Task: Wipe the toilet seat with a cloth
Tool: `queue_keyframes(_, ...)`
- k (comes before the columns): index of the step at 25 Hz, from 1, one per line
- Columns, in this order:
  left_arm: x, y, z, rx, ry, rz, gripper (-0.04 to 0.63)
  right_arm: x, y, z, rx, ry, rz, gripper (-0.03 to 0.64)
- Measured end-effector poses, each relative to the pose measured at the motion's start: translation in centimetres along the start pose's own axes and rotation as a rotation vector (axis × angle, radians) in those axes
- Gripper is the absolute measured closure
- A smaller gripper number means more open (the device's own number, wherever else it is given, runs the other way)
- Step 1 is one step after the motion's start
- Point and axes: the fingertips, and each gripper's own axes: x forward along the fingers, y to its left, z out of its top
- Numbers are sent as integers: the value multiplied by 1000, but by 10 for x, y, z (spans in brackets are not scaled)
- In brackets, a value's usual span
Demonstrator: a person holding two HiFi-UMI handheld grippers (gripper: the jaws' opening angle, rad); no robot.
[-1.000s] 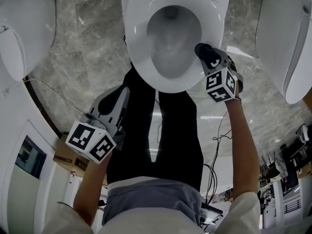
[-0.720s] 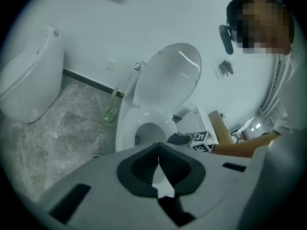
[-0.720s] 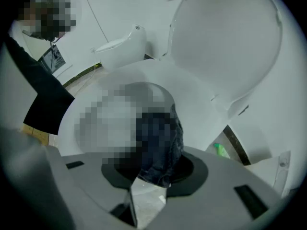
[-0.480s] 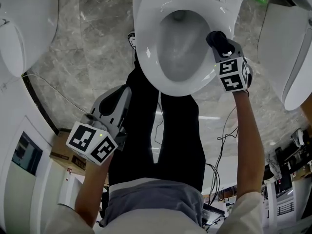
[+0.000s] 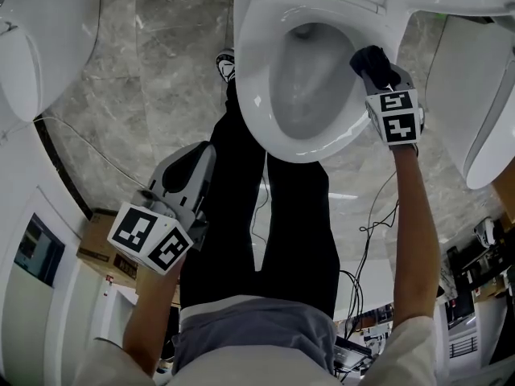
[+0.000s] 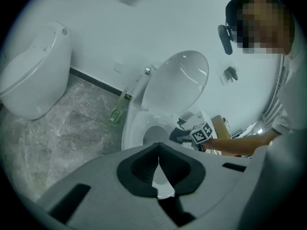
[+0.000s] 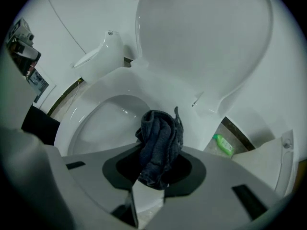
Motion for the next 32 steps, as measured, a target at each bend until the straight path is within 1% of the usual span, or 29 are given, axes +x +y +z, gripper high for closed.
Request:
queue_keyframes(8,-11,6,4,-14,-17,-4,584,2,-6,14,79,9,12,515)
queue_keyframes(13,-11,11,6,-28,-15,-7,584,14,-7,38,189,-11,42,523)
queue_keyframes(15,-9,14,10,-61,-13,-31,584,24,0,52,217,-18,68,527)
queue_keyframes(17,-8,10,15,-79,-17,-83,584,32,9,68,235,-22,106,529)
queue_keyframes(19,-7,-1,20,-60,-9,-135,586,35,19,82,234,-13,136,531)
queue_keyframes(21,-9,-12,22,-37,15,-163,586,33,31,92,218,-15,165,531)
queue_keyframes(24,-11,-27,21,-22,44,-213,586,26,50,105,242,-57,234,532)
queue_keyframes(26,-10,-34,23,-18,48,-247,586,21,56,111,266,-87,258,532)
queue_keyframes(28,-12,-36,26,-14,48,-259,586,14,58,114,274,-108,247,532)
queue_keyframes(30,-13,-34,30,0,38,-251,586,7,58,115,267,-120,235,531)
queue_keyframes(32,-16,-33,33,14,27,-240,586,-2,62,115,258,-125,254,531)
